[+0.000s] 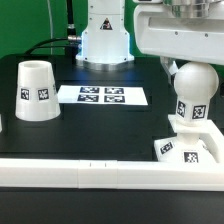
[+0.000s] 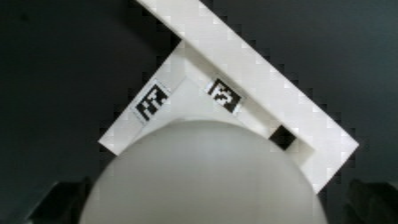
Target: Assemble lamp
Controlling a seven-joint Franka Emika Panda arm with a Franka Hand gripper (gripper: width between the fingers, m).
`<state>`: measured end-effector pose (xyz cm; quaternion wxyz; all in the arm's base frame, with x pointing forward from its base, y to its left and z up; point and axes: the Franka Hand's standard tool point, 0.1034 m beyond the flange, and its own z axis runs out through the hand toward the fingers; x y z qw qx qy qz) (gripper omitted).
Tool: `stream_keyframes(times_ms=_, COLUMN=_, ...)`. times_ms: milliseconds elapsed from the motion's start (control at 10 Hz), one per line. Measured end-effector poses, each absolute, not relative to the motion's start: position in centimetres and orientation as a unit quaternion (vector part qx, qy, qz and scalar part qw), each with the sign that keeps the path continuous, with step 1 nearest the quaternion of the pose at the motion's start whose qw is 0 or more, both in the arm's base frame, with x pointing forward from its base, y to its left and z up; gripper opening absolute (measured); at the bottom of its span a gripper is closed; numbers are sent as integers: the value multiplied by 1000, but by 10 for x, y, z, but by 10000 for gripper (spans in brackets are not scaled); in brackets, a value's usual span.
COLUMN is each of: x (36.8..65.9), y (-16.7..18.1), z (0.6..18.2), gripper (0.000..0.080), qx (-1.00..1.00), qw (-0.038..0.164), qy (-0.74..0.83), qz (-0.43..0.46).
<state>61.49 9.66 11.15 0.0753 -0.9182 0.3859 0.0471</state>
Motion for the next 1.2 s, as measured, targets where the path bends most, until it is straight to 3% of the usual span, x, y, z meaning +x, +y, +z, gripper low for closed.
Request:
stream_keyframes(times_ms=400, x=615, y=96, z=111, gripper=698, qx=-966, qw=81, qy=244, qz=35)
stream_keyframes(times_ms=700, x=616, y=95, z=118, gripper=698, qx=-996, qw=62, qy=57, qz=15)
stream_keyframes(times_ms=1200, x=618, y=95, z=117, gripper=698, qx=-986, qw=55, qy=-155, qz=-7)
